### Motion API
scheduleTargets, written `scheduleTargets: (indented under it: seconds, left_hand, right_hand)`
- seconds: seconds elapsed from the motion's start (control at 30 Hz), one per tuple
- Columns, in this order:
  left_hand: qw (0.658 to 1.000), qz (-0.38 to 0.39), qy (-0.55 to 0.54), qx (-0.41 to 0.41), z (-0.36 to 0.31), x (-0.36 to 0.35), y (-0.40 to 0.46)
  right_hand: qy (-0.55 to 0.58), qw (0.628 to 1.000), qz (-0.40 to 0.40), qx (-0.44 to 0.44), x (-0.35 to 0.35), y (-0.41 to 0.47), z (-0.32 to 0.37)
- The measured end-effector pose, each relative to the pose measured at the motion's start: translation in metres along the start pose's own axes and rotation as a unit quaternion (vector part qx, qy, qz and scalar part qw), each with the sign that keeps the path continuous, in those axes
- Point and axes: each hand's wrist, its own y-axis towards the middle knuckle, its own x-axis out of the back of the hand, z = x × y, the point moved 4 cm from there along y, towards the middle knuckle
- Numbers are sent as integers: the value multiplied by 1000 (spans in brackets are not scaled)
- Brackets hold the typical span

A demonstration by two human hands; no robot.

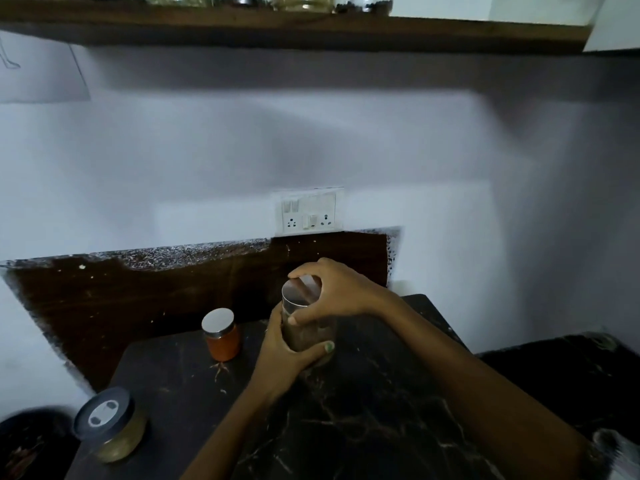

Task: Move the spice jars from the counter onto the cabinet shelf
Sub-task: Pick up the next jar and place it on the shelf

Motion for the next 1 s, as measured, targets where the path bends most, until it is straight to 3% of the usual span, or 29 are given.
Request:
scheduleTargets:
  seconds: [0.1, 0.27, 0.53, 0.77, 0.87, 1.0]
  left_hand:
    - [1000, -20, -9, -9, -7, -8, 3]
    - [999, 12, 17, -25, -26, -4, 15]
    - [999, -27, 26, -35, -46, -7, 16]
    - [999, 3, -11, -50, -54, 1, 18]
    - [998, 20, -19, -52, -57, 0, 20]
    - [997, -25, -8, -66, -61, -5, 20]
  right_hand:
    - [-25, 1000, -9, 1, 11, -1, 0]
    - [73, 993, 72, 57, 32, -4, 9]
    - [67, 991, -97, 59, 54, -1, 13]
    - [161, 985, 26, 58, 59, -8, 20]
    - [188, 980, -32, 60, 64, -10, 20]
    - [182, 966, -180, 38, 65, -11, 18]
